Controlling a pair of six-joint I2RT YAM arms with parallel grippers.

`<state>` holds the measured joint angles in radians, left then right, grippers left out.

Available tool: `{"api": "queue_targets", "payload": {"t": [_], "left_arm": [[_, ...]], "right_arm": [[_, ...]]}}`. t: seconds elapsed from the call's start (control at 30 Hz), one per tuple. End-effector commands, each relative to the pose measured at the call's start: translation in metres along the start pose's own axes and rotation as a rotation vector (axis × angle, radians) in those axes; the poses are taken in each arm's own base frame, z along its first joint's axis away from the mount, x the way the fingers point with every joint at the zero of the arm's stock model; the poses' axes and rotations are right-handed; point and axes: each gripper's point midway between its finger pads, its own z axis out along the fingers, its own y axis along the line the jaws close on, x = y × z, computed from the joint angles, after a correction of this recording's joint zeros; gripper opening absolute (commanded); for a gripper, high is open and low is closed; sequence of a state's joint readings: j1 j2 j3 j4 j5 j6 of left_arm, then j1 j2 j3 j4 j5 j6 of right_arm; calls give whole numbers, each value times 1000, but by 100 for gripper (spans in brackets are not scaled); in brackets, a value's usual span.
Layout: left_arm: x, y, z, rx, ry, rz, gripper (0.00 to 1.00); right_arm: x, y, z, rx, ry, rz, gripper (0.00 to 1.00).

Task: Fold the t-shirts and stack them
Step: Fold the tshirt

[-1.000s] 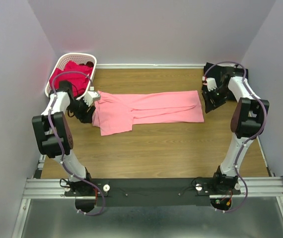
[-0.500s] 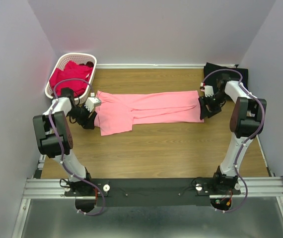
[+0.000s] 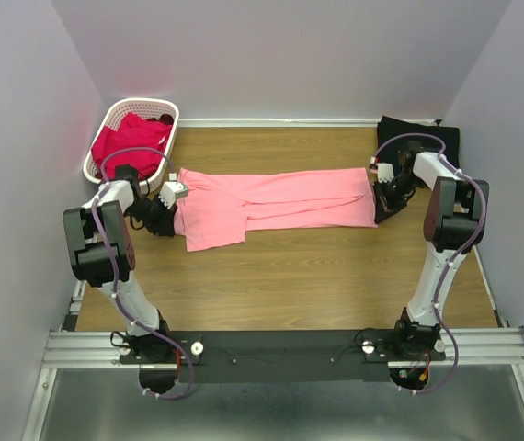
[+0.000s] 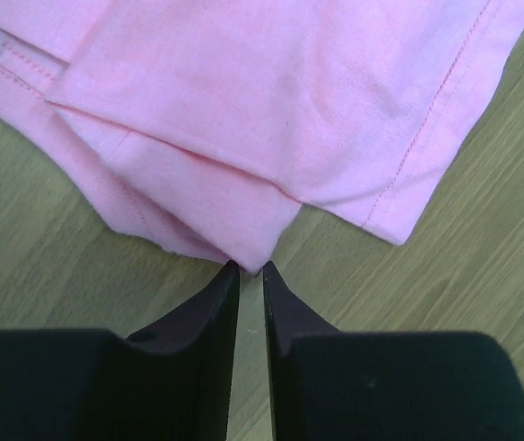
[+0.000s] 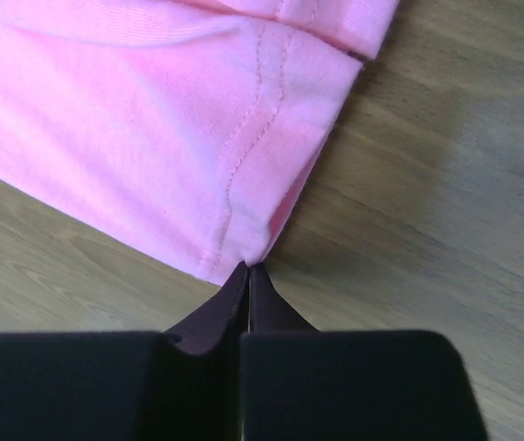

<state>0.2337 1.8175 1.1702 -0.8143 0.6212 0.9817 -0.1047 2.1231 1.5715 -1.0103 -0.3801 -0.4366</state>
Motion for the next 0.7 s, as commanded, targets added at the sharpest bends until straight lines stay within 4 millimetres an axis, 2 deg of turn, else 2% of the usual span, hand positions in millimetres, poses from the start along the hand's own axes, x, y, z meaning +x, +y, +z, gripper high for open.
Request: {"api": "queue_targets", "payload": {"t": [0.0, 0.1, 0.5, 0.67], "left_arm": [[-1, -4, 2, 38, -11, -12, 19], [2, -2, -2, 20, 11, -31, 0], [15, -1, -16, -49, 71, -87, 0], [13, 0, -14, -44, 65, -93, 0]], "right_arm": [[-6, -10, 7, 23, 0, 0, 1], [-3, -13, 2, 53, 6, -17, 1], [15, -44, -19, 192, 54, -80, 1], [17, -40, -17, 165, 57, -79, 1]]}}
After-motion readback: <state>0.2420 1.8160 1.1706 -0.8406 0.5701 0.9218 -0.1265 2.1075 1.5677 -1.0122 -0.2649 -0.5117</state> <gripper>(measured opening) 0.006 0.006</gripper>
